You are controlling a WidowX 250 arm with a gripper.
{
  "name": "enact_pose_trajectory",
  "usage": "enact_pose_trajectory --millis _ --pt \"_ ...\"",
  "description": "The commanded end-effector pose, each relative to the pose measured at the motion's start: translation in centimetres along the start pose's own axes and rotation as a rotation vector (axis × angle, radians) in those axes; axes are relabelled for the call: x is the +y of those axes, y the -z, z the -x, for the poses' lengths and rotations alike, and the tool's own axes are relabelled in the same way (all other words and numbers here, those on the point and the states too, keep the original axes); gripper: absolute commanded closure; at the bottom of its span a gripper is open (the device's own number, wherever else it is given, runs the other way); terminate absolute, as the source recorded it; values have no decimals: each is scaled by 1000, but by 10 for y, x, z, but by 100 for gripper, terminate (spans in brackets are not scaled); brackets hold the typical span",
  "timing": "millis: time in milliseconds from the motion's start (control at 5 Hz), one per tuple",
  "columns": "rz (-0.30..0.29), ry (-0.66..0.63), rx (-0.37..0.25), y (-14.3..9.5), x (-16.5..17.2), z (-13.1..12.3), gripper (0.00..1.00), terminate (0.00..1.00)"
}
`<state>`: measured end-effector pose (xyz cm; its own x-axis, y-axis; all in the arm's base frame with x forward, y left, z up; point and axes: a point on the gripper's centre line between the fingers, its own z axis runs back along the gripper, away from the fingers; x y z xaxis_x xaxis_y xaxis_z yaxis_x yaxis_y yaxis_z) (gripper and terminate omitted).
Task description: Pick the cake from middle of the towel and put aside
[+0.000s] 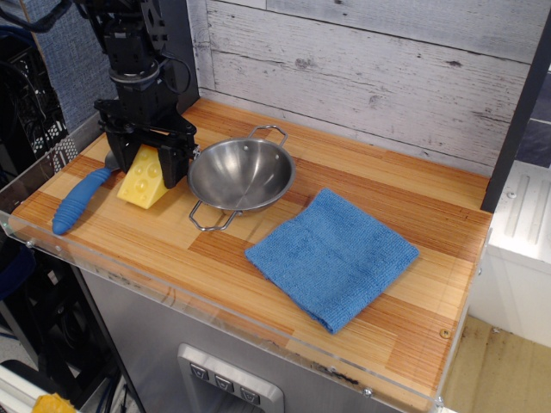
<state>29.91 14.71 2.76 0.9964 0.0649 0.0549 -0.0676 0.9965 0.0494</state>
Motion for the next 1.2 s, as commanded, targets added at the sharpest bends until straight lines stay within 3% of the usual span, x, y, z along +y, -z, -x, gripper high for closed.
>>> enact_pose_trajectory --millis 0,400,600,1000 --pt "-15 17 -82 -38 3 2 0 0" --pt "0 -33 -219 -108 -1 11 0 0" --pt "66 -45 -239 -128 -9 11 0 0" --pt "177 56 -167 -135 -33 8 0 0"
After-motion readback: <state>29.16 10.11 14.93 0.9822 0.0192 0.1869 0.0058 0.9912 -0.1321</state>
